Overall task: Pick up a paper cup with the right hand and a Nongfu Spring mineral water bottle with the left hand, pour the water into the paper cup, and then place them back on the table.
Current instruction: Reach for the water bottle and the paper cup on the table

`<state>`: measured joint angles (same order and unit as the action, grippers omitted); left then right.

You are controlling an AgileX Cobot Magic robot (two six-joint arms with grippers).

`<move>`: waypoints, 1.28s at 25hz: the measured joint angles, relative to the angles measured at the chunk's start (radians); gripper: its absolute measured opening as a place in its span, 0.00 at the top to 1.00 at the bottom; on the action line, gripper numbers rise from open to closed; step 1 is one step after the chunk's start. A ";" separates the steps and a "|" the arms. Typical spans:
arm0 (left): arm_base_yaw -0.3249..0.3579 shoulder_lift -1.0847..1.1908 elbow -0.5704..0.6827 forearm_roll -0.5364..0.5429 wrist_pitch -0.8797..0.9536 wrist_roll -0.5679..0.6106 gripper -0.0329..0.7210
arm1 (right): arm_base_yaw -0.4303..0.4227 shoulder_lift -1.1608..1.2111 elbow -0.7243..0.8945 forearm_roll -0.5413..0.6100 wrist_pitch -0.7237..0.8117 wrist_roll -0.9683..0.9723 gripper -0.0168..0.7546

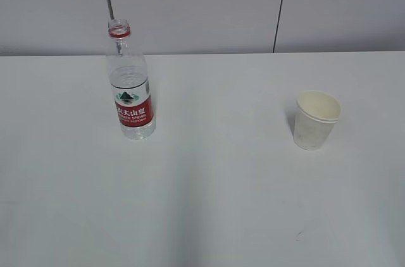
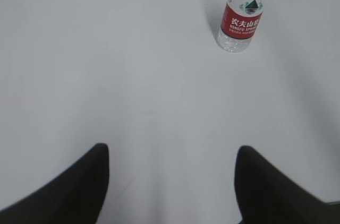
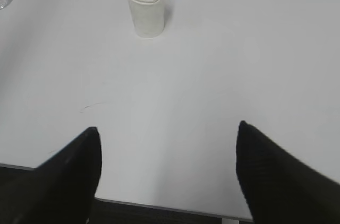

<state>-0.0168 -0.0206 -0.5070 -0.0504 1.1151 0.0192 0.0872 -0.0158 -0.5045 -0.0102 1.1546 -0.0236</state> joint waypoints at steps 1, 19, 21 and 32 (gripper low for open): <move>0.000 0.000 0.000 0.000 0.000 0.000 0.35 | 0.000 0.000 0.000 0.000 0.000 0.000 0.22; 0.000 0.000 0.000 -0.002 0.000 0.000 0.39 | 0.000 0.000 0.000 -0.004 0.000 0.000 0.22; 0.000 0.000 0.000 -0.007 0.000 0.000 0.39 | 0.000 0.000 0.000 -0.004 0.000 0.000 0.22; 0.000 0.226 -0.081 -0.021 -0.207 0.004 0.40 | 0.000 0.218 -0.048 -0.004 -0.272 0.000 0.22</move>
<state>-0.0168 0.2058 -0.5876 -0.0716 0.9085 0.0229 0.0872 0.2027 -0.5525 -0.0145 0.8827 -0.0236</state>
